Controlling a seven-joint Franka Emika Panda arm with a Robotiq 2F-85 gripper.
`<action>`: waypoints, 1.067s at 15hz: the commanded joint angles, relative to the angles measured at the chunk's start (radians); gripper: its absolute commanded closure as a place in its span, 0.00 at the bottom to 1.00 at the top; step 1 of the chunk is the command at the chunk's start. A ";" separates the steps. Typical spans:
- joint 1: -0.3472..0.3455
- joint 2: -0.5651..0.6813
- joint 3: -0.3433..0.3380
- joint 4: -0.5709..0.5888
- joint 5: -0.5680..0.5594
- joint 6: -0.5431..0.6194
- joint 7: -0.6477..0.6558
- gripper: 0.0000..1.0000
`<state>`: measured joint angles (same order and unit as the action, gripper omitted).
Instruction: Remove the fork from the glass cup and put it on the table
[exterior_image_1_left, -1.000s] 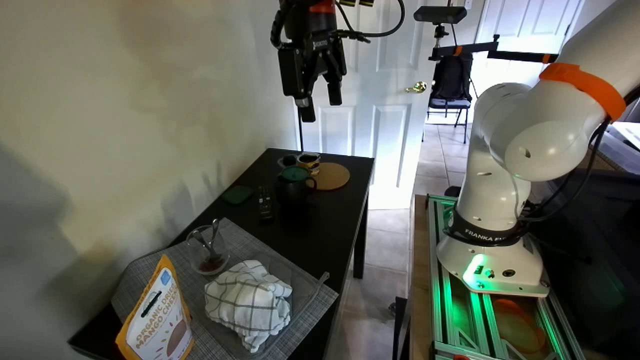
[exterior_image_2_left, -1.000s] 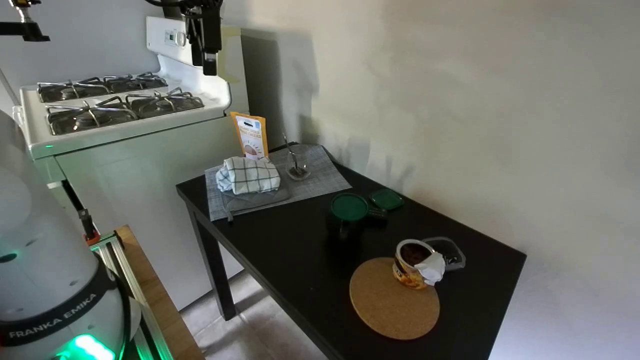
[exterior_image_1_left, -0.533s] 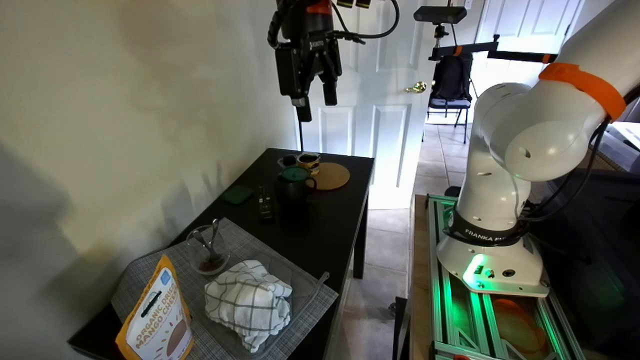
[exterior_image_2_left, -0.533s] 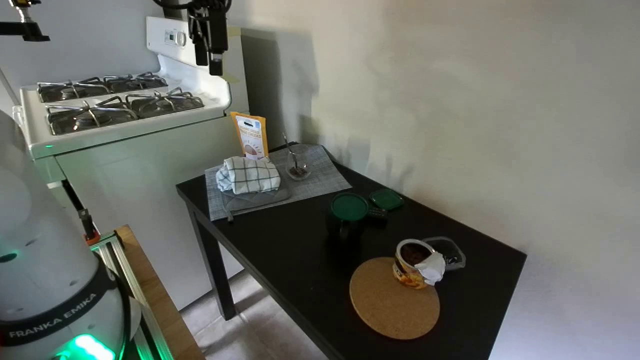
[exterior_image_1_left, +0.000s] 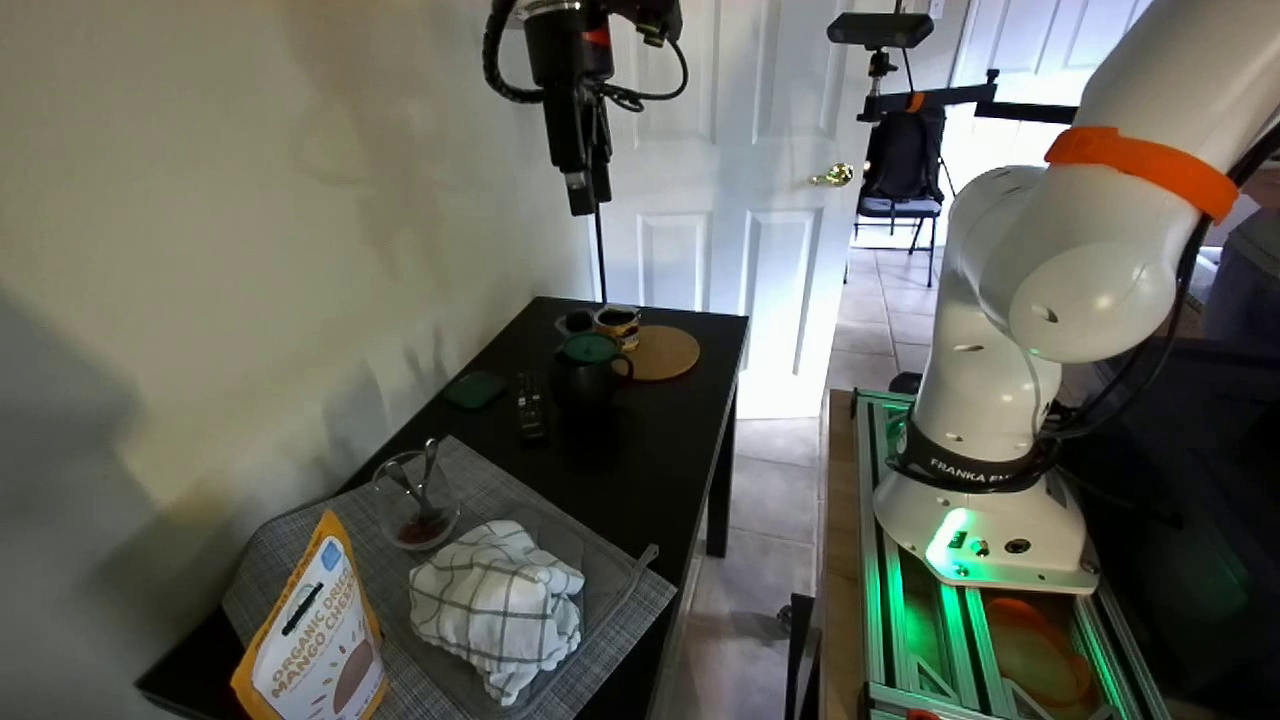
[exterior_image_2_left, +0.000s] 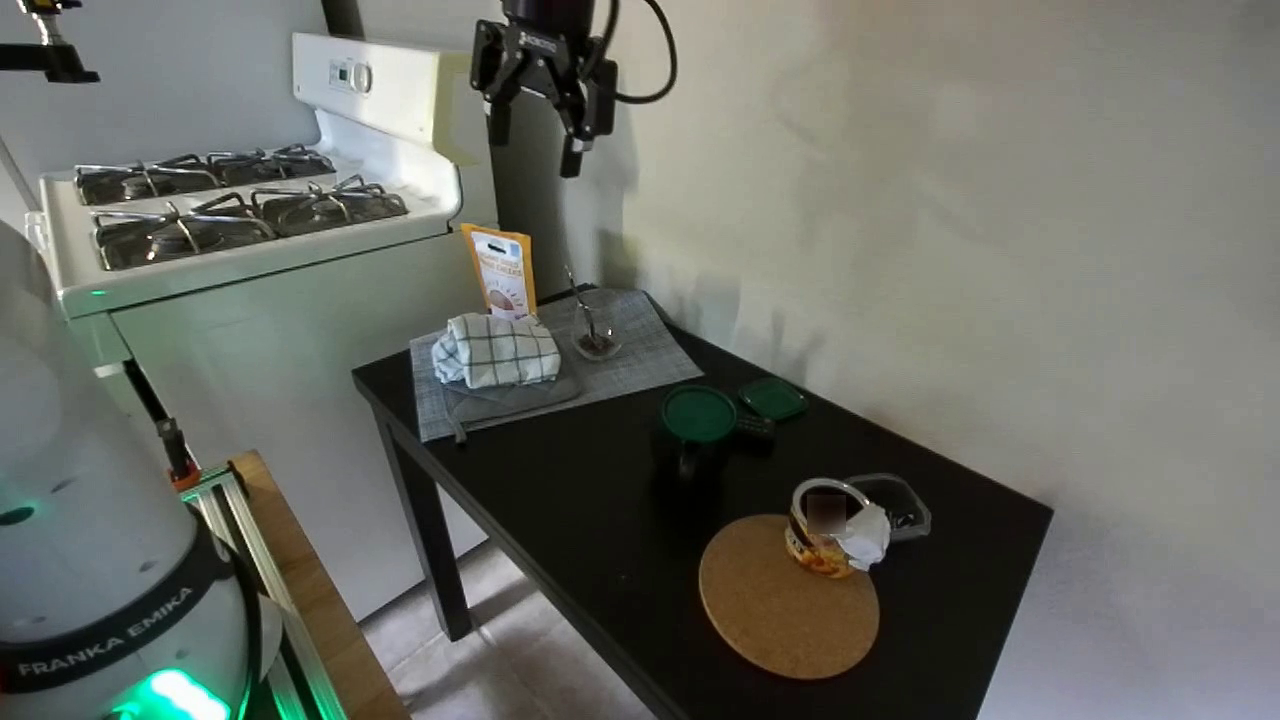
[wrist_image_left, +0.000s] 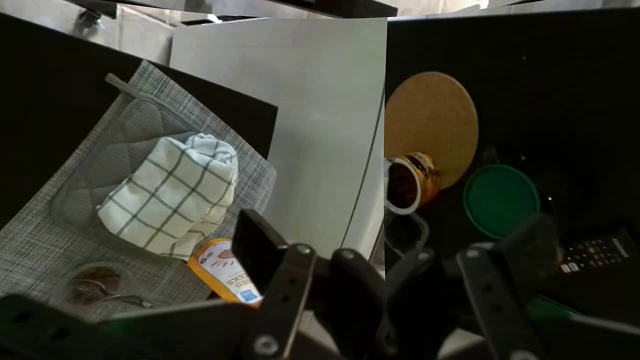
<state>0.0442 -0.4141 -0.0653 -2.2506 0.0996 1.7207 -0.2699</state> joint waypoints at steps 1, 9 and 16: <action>0.015 0.188 -0.049 0.122 0.045 -0.069 -0.177 0.00; -0.012 0.302 0.001 0.192 0.015 -0.199 -0.232 0.00; 0.008 0.378 0.047 0.188 -0.053 0.004 -0.180 0.00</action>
<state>0.0410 -0.0977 -0.0596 -2.0635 0.0994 1.6200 -0.4540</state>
